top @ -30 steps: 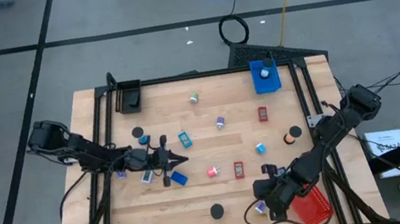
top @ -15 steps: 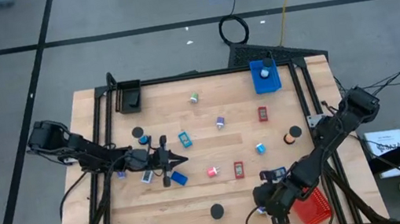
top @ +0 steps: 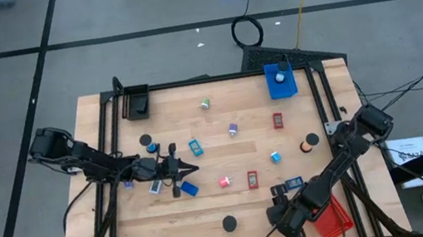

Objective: Pick & Place Office items
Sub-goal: Put the bottom right blue charger adapter into the red basket

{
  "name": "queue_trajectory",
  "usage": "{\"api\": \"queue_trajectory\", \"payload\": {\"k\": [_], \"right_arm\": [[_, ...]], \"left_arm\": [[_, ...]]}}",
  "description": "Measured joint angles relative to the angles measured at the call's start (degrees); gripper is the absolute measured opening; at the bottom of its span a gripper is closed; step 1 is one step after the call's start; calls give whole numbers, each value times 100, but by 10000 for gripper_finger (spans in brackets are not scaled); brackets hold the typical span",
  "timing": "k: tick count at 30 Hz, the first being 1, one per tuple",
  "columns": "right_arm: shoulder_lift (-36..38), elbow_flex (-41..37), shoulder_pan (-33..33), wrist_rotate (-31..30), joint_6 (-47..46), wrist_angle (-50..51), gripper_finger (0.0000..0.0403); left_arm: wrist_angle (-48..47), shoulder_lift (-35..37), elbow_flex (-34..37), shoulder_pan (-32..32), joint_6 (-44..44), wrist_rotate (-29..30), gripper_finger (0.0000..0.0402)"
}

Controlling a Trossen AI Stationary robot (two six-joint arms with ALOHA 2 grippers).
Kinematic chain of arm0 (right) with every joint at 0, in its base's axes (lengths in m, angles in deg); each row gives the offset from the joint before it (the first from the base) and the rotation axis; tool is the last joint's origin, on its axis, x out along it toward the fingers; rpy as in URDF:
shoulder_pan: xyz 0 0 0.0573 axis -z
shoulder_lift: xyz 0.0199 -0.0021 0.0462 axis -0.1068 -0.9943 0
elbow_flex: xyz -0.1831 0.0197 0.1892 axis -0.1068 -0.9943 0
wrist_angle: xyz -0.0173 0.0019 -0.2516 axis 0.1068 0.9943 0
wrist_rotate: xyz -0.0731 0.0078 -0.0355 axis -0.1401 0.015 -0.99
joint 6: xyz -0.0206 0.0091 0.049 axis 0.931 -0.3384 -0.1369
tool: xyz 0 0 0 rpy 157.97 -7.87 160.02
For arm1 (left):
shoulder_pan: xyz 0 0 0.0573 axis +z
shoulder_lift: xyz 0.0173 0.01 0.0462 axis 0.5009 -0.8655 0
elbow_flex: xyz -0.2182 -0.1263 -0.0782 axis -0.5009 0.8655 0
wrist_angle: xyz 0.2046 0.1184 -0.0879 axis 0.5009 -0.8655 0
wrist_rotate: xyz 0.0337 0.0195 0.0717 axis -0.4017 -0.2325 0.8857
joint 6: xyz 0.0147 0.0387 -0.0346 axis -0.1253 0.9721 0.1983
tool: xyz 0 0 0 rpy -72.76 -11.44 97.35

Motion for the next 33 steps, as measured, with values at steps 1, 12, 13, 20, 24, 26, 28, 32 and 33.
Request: {"api": "queue_trajectory", "payload": {"k": [1,12,13,20,24,26,28,32,33], "right_arm": [[-35,0,0,-7,42,-77,216],[-123,0,11,-49,267,-434,181],[-123,0,13,-50,287,-444,176],[-121,0,23,-41,176,-454,134],[19,-7,48,-39,-351,-394,127],[188,-7,57,-44,-694,-393,127],[408,-7,54,-124,-1138,-262,127],[966,-7,21,-176,-2431,361,127],[1126,-7,-17,-173,-2781,568,127]], "left_arm": [[0,0,0,0,0,0,26],[-35,0,2,0,1,0,26],[-35,0,2,0,1,0,26],[-39,0,2,0,1,0,26],[-39,0,2,0,1,-1,26],[-39,0,2,0,1,-2,26],[-40,0,2,0,-22,-2,26],[-42,0,2,0,-23,-2,26],[-42,0,2,0,-23,-2,26]]}}
